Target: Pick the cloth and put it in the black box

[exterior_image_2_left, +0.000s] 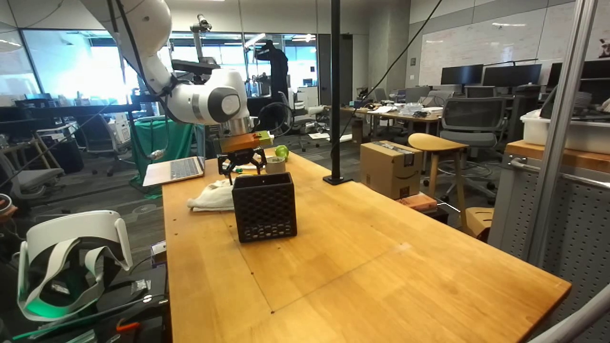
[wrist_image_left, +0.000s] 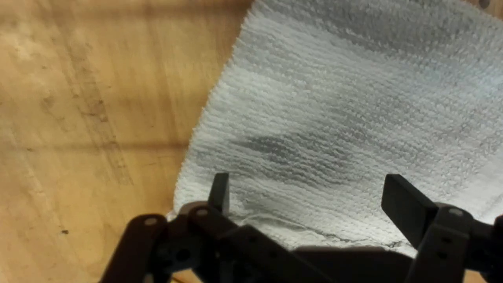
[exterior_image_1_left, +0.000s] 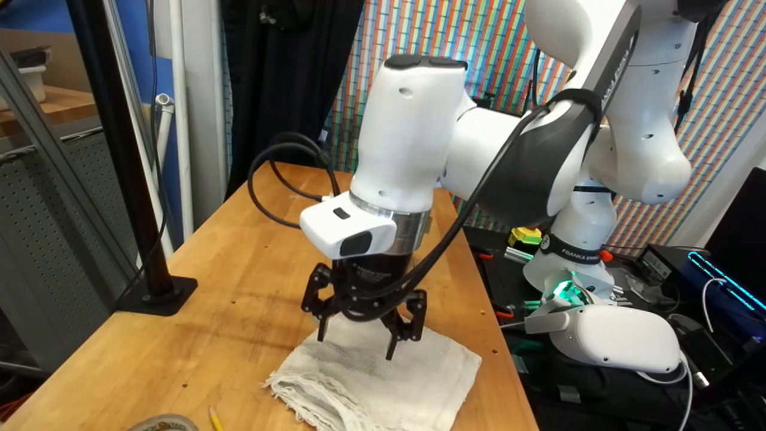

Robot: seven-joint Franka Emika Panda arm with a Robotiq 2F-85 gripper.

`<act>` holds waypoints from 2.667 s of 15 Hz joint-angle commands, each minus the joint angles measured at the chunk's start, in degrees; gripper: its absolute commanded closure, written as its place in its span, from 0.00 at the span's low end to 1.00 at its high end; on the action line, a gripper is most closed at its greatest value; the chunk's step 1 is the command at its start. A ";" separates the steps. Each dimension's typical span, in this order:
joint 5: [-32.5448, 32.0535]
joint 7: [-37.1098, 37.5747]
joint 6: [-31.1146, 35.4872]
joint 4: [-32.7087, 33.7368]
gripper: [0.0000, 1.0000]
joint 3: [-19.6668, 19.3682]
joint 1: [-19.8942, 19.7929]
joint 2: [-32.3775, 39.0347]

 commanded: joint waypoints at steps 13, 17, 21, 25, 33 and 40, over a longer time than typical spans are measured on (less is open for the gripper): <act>-1.21 12.47 0.19 -0.11 0.64 -0.90 0.40 6.43; -2.98 14.89 -0.57 -2.34 0.95 -1.66 -0.41 1.91; -4.22 17.43 -2.92 -5.64 0.98 -2.88 -1.44 -5.15; -3.54 17.48 -4.39 -10.35 0.98 -3.07 -3.05 -16.93; -3.88 16.24 -12.73 -15.86 0.98 -9.76 -4.92 -40.57; -1.83 0.21 -18.37 -9.88 0.98 -19.81 -4.74 -39.17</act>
